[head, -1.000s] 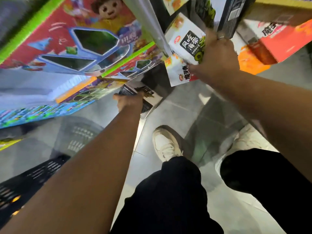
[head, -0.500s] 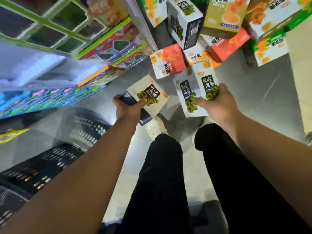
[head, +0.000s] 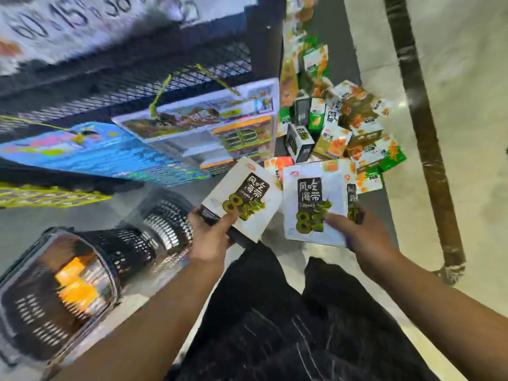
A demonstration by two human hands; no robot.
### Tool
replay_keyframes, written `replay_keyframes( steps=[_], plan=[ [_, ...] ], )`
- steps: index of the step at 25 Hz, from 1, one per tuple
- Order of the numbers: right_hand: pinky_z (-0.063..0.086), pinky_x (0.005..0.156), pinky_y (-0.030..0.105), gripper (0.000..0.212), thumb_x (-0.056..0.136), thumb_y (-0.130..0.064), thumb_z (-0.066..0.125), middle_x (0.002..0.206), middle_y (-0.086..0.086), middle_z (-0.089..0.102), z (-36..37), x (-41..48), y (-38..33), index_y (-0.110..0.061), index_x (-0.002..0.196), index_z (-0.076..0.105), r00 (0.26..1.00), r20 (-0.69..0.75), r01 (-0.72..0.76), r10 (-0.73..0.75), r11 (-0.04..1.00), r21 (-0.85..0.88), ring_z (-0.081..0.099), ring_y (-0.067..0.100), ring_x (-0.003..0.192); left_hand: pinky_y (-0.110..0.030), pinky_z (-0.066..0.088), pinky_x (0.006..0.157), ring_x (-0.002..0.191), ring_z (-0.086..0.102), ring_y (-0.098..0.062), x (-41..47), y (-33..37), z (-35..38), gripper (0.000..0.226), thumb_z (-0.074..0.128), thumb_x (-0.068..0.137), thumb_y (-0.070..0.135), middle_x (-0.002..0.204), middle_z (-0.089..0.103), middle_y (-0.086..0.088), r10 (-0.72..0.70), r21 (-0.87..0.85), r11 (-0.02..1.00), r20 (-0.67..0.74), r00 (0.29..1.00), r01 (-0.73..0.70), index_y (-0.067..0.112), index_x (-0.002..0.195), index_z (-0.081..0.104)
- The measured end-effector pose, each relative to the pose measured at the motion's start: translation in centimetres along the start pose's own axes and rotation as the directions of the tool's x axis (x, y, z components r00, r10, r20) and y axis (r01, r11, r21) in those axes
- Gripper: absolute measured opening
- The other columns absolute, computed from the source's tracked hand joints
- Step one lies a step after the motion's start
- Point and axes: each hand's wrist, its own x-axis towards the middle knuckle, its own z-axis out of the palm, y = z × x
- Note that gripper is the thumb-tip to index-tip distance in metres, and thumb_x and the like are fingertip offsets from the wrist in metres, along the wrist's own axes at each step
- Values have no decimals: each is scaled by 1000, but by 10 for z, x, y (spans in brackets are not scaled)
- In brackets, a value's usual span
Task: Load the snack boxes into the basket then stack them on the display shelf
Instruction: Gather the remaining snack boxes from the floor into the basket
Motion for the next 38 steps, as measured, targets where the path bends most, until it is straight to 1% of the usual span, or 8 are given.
replay_keyframes(
  steps=[9,12,17,23,28,31,35,38],
  plan=[
    [61,75,41,71,51,-28,85,115,8,71,-4,-99,-74,-20,118,62,874,484,-7,-52,993,120,68,30,106,-42,53,79,95,67,-26,-164,-18,-18,61,70,68,10,112,68,-8,184,-661,722,-103,977,-206,29,123,50],
    [59,59,32,70,49,-24,87,99,2,76,1,-117,-87,-16,114,61,776,630,24,-43,999,38,74,19,85,-44,48,91,102,66,-28,-201,-32,-30,75,75,61,8,118,67,-9,240,-747,581,-223,945,-324,25,130,48],
    [57,55,27,48,65,-8,68,93,3,76,39,-158,-97,-17,112,61,576,817,73,23,994,-79,74,19,77,-35,53,77,93,66,-23,-256,-49,-72,89,76,54,33,110,67,-8,237,-745,456,-426,873,-487,12,135,46],
    [57,53,28,66,55,8,70,91,9,76,121,-210,-78,-7,119,58,437,890,217,131,945,-246,73,23,73,-55,39,105,105,59,-34,-293,-90,-173,80,72,56,31,114,67,-19,256,-625,549,-506,824,-555,9,129,49],
    [61,65,46,108,13,-51,96,106,11,74,209,-250,-32,-20,113,68,480,847,204,229,910,-362,73,30,89,-42,51,93,98,68,-27,-310,-108,-281,78,71,50,26,108,73,-11,332,-517,700,-374,866,-492,15,126,57],
    [60,61,46,100,8,-52,95,101,12,75,266,-290,3,-21,100,72,469,838,180,278,899,-399,74,30,83,-37,55,83,100,67,-30,-314,-118,-361,76,68,54,12,115,69,-16,328,-480,750,-328,886,-455,14,129,52],
    [60,63,44,88,44,-41,90,109,14,73,326,-325,45,-13,123,62,495,825,216,273,881,-422,72,32,91,-29,56,73,96,67,-27,-309,-122,-439,69,70,67,16,117,67,-17,271,-497,765,-329,905,-409,8,131,46],
    [60,67,43,73,64,-30,76,114,14,71,361,-331,63,-16,132,54,532,820,236,210,893,-382,71,32,97,-47,55,91,107,67,-34,-295,-119,-484,92,80,69,58,124,66,-18,202,-535,768,-319,926,-352,4,134,45]
  ],
)
